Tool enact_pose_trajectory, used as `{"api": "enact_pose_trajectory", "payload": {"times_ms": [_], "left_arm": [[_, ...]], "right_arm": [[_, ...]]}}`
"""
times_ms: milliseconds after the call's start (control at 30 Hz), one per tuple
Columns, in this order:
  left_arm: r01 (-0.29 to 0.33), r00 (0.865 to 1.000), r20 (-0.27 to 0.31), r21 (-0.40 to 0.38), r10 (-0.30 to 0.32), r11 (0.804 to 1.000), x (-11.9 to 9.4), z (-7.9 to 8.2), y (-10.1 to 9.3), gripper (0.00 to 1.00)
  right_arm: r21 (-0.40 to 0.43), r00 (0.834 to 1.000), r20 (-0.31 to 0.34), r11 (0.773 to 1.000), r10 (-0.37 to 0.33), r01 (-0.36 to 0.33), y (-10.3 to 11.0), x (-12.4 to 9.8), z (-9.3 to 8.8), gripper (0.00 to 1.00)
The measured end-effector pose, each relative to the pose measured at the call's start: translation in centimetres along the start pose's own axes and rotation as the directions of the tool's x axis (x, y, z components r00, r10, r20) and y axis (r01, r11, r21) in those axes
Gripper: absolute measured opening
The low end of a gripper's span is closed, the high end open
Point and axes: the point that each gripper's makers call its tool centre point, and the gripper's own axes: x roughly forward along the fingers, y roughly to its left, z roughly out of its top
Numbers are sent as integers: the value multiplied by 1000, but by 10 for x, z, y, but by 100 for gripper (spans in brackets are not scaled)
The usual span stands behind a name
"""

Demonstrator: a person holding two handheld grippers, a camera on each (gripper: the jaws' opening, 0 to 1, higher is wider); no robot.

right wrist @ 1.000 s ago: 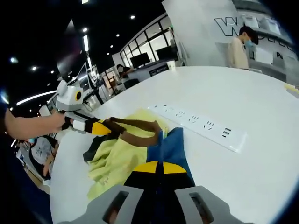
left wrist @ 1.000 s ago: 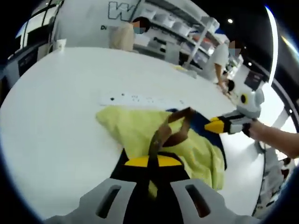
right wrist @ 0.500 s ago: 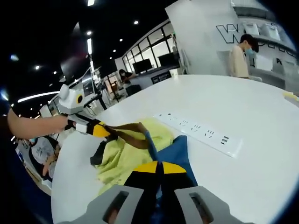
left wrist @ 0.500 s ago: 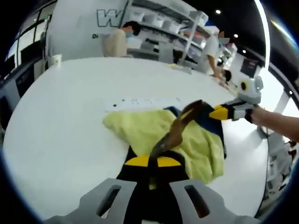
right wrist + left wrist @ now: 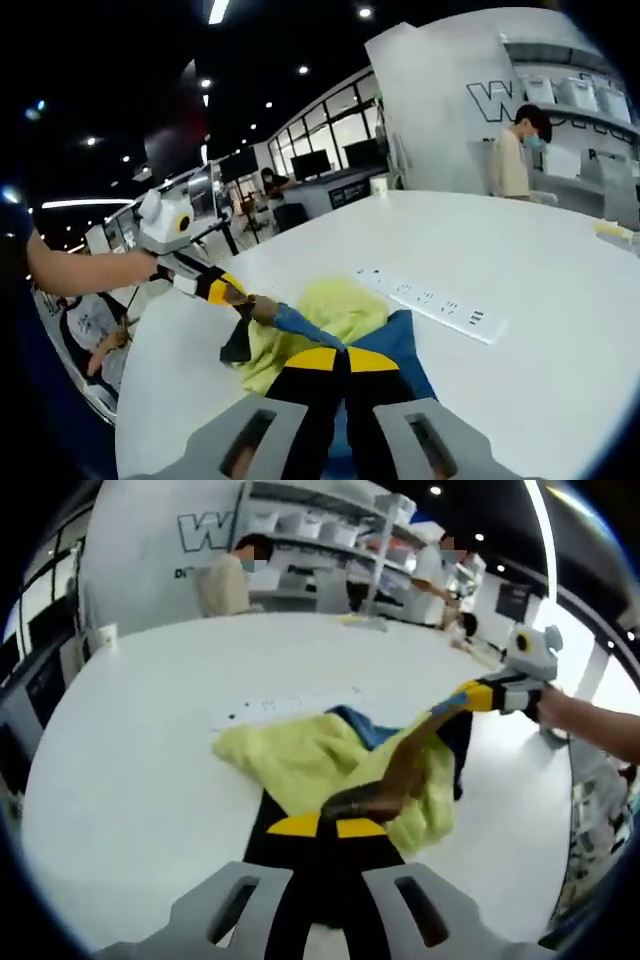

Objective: Fold the garment on the visible template until the final outline fits inside the template.

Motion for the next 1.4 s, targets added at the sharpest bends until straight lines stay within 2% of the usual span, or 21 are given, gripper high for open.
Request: {"api": "enact_pose_trajectory", "payload": {"times_ms": [133,200,267,533,800,967,1033,1067,1200,1400], "left_arm": [[7,1000,7,26,-7,1000,-8,3,-5,1],[4,1000,10,50,-4,999,-19,2,-13,1],[0,1000,11,77,0,997,-23,2,-12,1],[12,1000,2,160,-12,987,-40,-11,-30,1],[44,999,-26,260,-38,965,-54,-23,-47,1],[48,999,-29,284,-41,957,-57,-22,-47,1],[54,999,-23,314,-49,948,-71,-20,-59,1],[53,999,-20,321,-49,946,-72,-19,-58,1],[51,999,0,336,-54,941,-86,-16,-69,1],[42,998,36,344,-58,938,-106,-7,-80,1]], "right_arm": [[-14,1000,16,1000,1,-1,10,-10,5,0],[-22,1000,29,1000,0,0,19,-18,7,0],[-31,999,41,1000,0,2,23,-22,9,0],[-63,998,57,998,0,3,47,-39,8,0],[-149,1000,3,989,-4,4,64,-56,-3,0],[-175,1000,-5,985,-3,2,69,-61,-3,0],[-224,1000,-19,975,-9,5,82,-73,-2,0],[-237,1000,-21,971,-12,7,83,-74,-1,0],[-268,1000,-9,963,-23,20,92,-83,5,0],[-327,998,39,943,-50,60,108,-100,22,0]]}}
